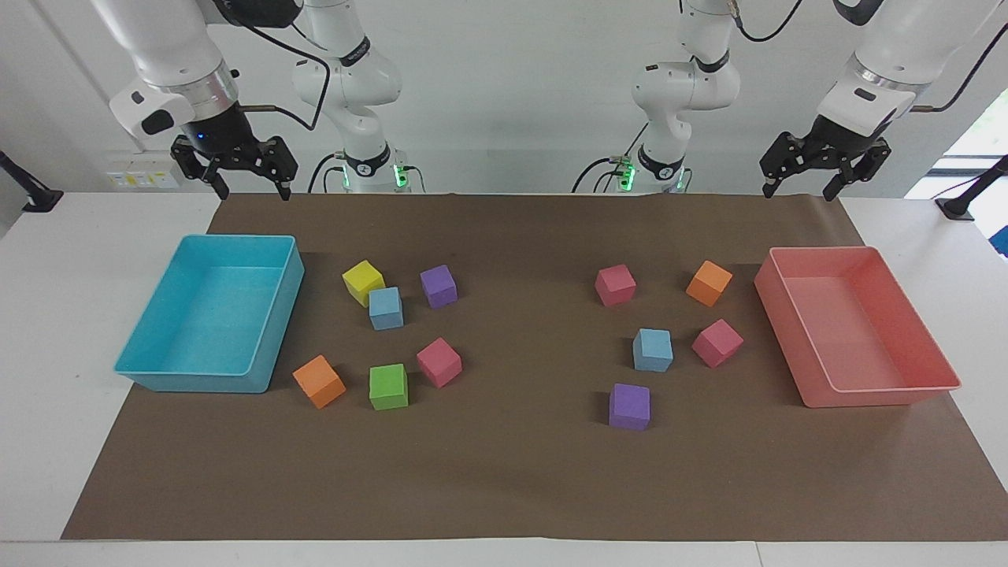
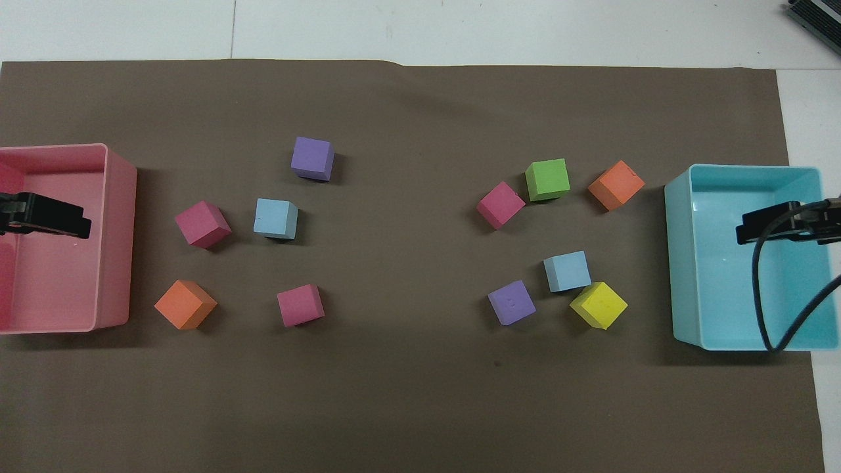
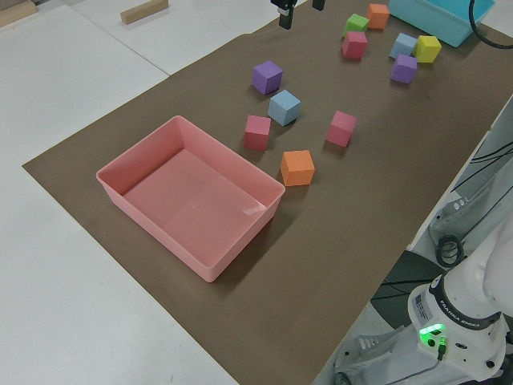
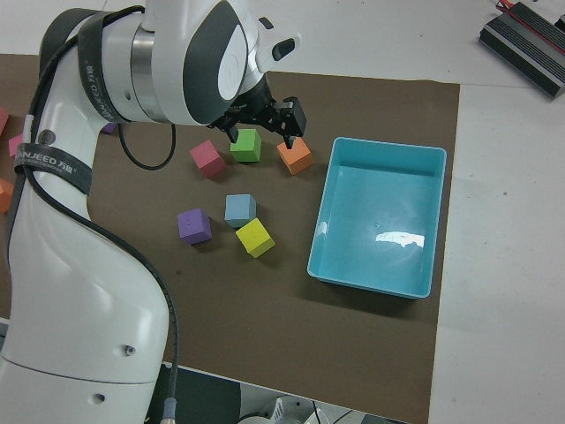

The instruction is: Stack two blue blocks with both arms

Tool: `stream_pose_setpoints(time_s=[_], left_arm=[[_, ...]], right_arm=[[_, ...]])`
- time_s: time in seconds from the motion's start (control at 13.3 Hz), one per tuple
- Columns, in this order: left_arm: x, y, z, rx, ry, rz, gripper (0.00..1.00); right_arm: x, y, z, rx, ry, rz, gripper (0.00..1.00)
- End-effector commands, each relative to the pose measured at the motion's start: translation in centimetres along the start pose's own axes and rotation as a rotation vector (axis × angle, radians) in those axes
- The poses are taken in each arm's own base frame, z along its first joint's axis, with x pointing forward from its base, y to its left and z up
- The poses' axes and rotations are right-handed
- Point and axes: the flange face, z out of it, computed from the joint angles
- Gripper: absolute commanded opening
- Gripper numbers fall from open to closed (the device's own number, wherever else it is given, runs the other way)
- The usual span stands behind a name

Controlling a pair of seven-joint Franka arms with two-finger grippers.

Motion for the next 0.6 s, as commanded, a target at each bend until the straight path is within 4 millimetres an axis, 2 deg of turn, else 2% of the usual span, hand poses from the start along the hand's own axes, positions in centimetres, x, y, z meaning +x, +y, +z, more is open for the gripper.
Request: stream_pose_setpoints(time_s=[0.0,0.52], left_arm=[[-0.61,0.04,-0.33,-0.004,0.006,0.008,1.0],[-0.56,-0.27,-0.34,-0.006,0.007,-0.004,1.0]], right_arm=[[-1.02,0.01,-0.76,-0.003,-0.011,-0.01,1.0],[-1.17,0.18,-0.78,-0.003,-0.012,0.001,1.0]])
